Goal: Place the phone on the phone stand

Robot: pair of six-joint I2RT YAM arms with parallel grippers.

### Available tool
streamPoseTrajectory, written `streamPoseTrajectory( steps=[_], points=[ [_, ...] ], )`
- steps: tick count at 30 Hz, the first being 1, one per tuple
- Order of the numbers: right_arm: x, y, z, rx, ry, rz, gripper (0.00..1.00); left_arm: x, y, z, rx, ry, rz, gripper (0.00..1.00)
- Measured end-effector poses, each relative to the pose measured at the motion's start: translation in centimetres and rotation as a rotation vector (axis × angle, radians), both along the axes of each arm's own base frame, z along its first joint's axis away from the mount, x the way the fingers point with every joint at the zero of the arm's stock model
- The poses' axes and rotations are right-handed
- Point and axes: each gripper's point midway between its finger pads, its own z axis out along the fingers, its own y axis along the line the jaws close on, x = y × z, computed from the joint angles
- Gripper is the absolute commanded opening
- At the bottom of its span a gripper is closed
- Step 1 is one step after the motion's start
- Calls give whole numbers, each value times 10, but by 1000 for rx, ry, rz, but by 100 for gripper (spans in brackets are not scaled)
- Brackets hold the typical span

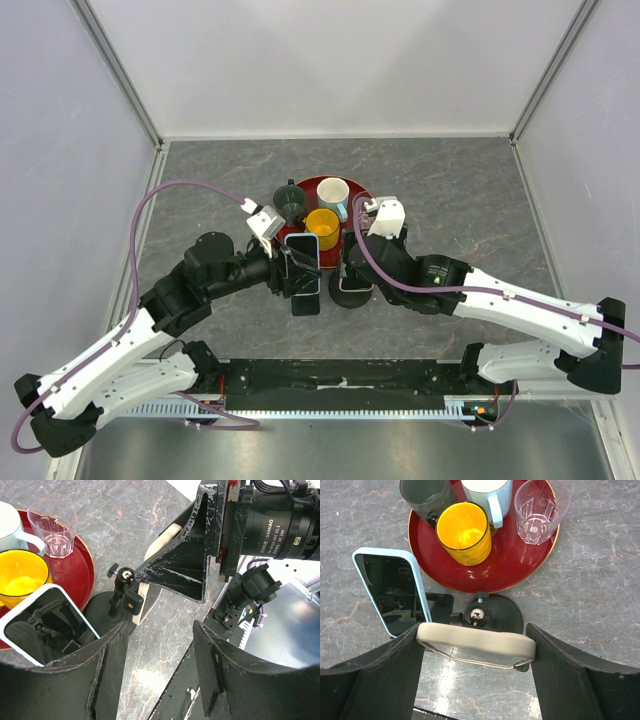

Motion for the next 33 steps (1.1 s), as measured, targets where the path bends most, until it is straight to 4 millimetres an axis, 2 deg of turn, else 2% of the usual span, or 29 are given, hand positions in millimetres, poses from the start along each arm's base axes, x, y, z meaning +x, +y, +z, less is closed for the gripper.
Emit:
streamPoseTrajectory(
  steps=[5, 6, 7, 8, 10, 11, 14, 19, 25, 28, 33],
  points=[
    [0, 1, 0, 3, 0, 1, 34, -1, 1, 0, 0, 0, 0, 62],
    [0, 1, 0, 4, 0, 0, 46, -1, 1, 0, 0, 0, 0, 62],
    [0, 1, 0, 5, 0, 1, 52, -1, 1, 1, -1, -1, 0, 63],
    [0, 1, 0, 5, 1, 2, 64, -1, 1, 1, -2, -2, 0, 63],
    [0, 1, 0, 4, 1, 3, 76, -1, 2, 1, -3, -3, 1, 63],
    [0, 1, 0, 4, 1, 3, 85, -1, 2, 2, -4, -4, 1, 63],
    [-1, 1, 0, 6, 2, 4, 98, -2, 3, 3, -7, -7, 3, 64],
    [-4, 2, 0, 2, 17, 20, 98, 0, 4, 7, -12, -15, 16, 65],
    [-5, 2, 15, 17, 6, 37, 98, 2, 7, 16, -17, -24, 35, 66],
    [-7, -3, 30, 39, -14, 49, 98, 3, 10, 23, -20, -31, 53, 66],
    [-14, -19, 71, 122, -74, 64, 98, 8, 18, 43, -41, -59, 100, 67]
  ],
)
